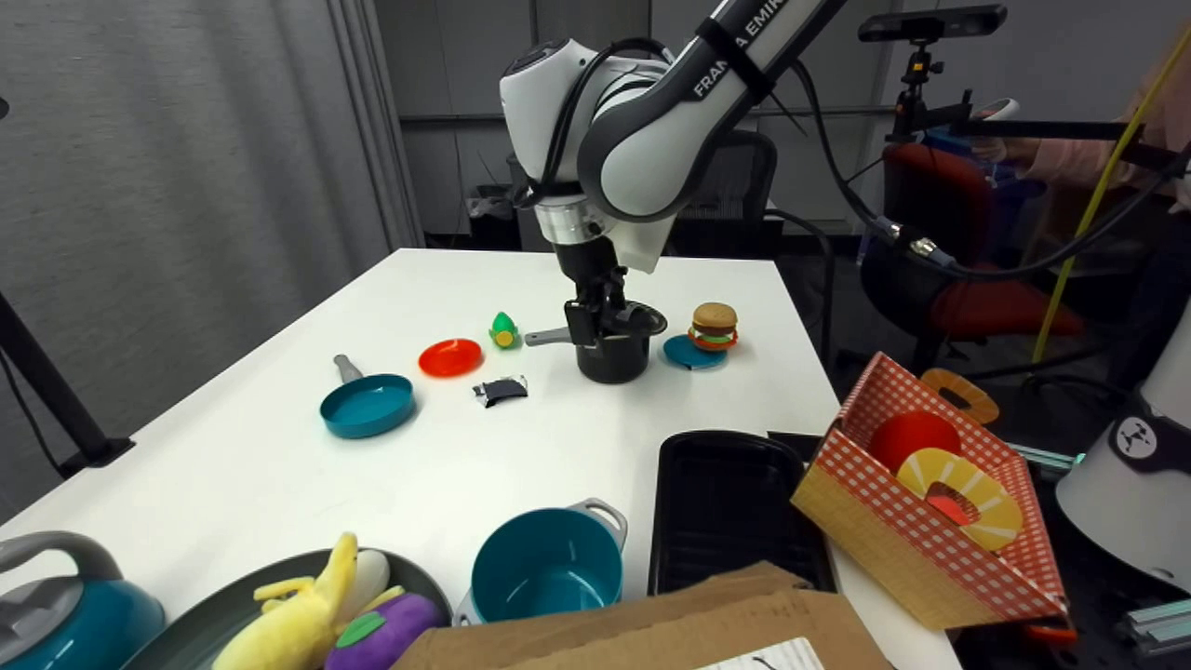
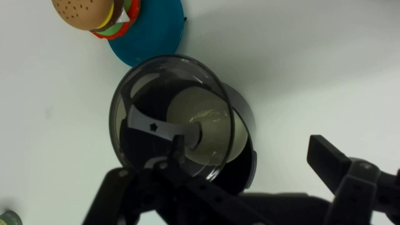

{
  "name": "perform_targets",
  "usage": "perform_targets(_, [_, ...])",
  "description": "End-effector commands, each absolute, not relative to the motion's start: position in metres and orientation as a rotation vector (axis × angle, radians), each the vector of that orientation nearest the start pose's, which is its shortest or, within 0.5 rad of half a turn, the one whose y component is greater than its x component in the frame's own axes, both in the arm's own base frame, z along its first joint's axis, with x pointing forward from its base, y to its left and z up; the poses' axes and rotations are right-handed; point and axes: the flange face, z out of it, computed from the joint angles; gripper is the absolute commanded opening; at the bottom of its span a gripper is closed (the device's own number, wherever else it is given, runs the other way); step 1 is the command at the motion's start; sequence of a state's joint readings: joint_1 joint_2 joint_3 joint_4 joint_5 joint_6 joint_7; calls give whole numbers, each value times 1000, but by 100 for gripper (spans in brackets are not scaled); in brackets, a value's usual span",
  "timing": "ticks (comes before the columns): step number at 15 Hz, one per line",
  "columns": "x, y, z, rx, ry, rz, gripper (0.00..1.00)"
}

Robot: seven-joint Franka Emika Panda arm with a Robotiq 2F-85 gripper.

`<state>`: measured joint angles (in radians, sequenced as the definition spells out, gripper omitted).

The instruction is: Uncover the pot

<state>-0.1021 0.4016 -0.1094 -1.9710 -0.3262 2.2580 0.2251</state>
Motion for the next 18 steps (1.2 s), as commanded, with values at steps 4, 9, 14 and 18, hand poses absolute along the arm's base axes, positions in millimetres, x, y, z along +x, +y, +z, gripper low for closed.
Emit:
perform_targets(4, [585, -136, 267, -3397, 283, 172, 100])
perform_targets(9, [575, -155, 282, -3402, 335, 125, 100])
perform_targets(14, [556, -181, 285, -3395, 415, 130, 100])
perform_targets(18, [542, -186, 276, -3382, 430, 145, 100])
